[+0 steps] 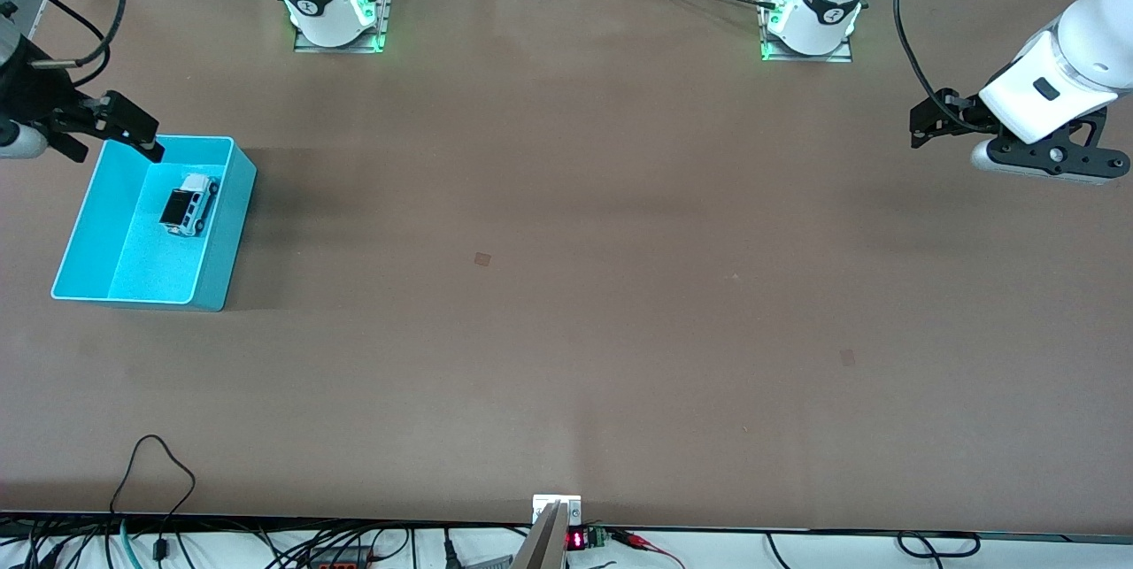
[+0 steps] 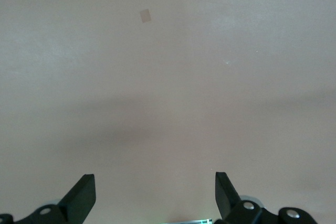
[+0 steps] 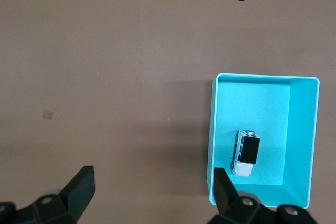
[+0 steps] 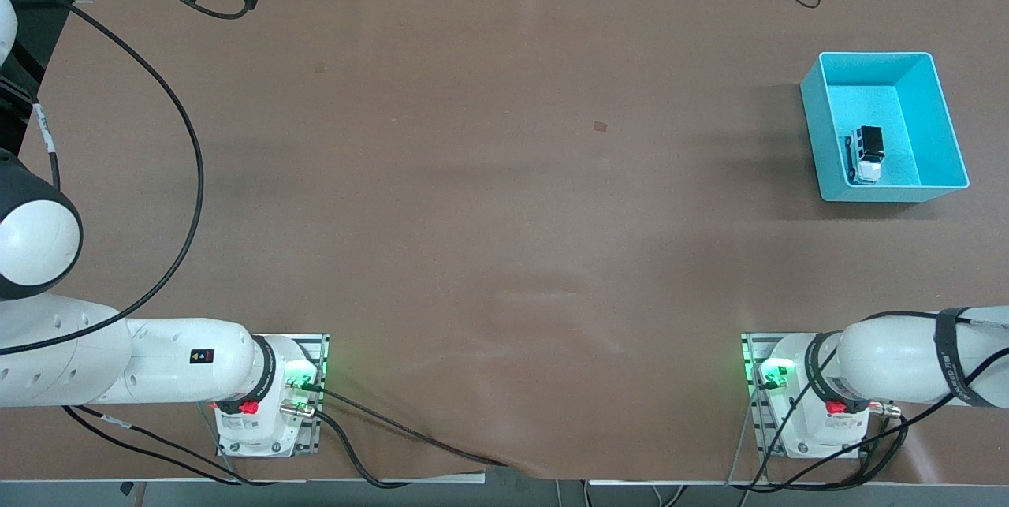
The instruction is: Wind and store white jeep toy
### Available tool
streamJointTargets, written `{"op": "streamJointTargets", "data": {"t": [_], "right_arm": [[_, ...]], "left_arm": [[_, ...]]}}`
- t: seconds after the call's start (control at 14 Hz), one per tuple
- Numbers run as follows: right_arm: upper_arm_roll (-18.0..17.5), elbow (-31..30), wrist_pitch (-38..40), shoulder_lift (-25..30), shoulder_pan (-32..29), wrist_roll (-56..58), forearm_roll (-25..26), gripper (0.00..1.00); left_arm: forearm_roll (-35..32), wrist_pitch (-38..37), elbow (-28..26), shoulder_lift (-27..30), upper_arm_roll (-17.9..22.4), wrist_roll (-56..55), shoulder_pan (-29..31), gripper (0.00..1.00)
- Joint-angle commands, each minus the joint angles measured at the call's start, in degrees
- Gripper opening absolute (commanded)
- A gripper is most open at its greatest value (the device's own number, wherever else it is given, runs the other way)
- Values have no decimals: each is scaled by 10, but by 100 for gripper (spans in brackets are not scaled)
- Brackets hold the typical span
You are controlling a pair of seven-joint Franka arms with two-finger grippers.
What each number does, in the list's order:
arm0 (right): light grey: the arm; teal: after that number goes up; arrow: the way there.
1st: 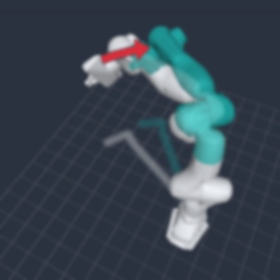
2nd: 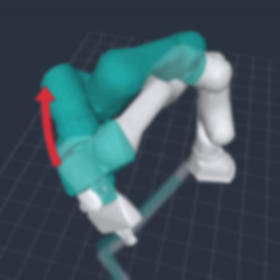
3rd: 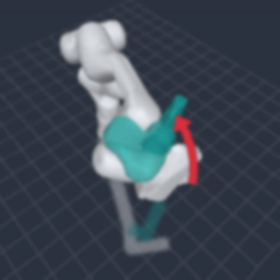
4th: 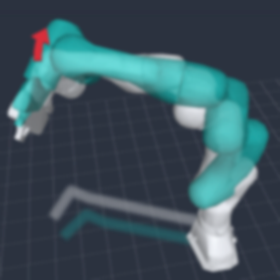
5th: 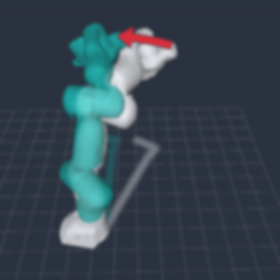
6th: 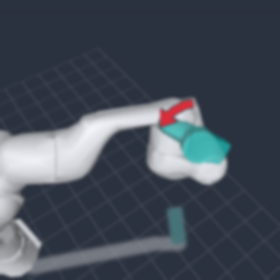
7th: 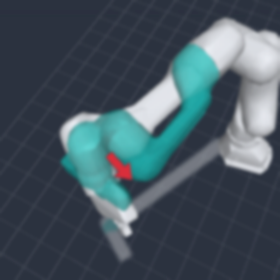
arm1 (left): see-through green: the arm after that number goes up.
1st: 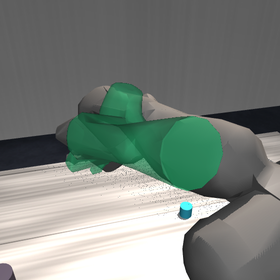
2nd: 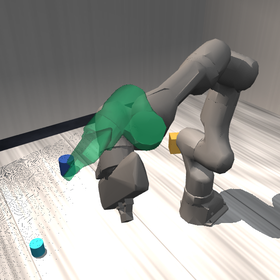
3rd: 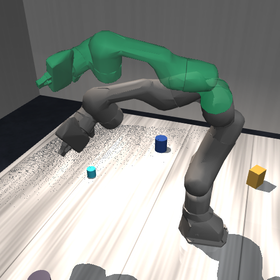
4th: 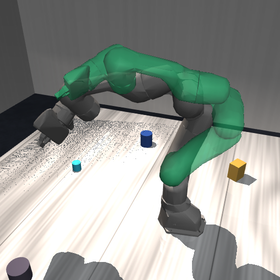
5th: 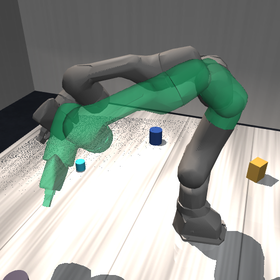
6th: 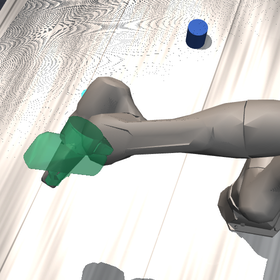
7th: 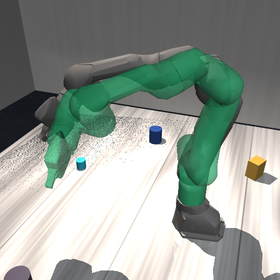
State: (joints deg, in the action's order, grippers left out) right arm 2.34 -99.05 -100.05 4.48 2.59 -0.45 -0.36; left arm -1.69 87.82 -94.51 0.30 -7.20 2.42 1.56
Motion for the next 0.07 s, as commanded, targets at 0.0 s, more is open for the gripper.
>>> {"op": "streamJointTargets", "data": {"t": [0.0], "right_arm": [[-1,18,15,-7,-1,-3,3,100]], "left_arm": [[-10,-8,11,-2,-4,1,2,100]]}}
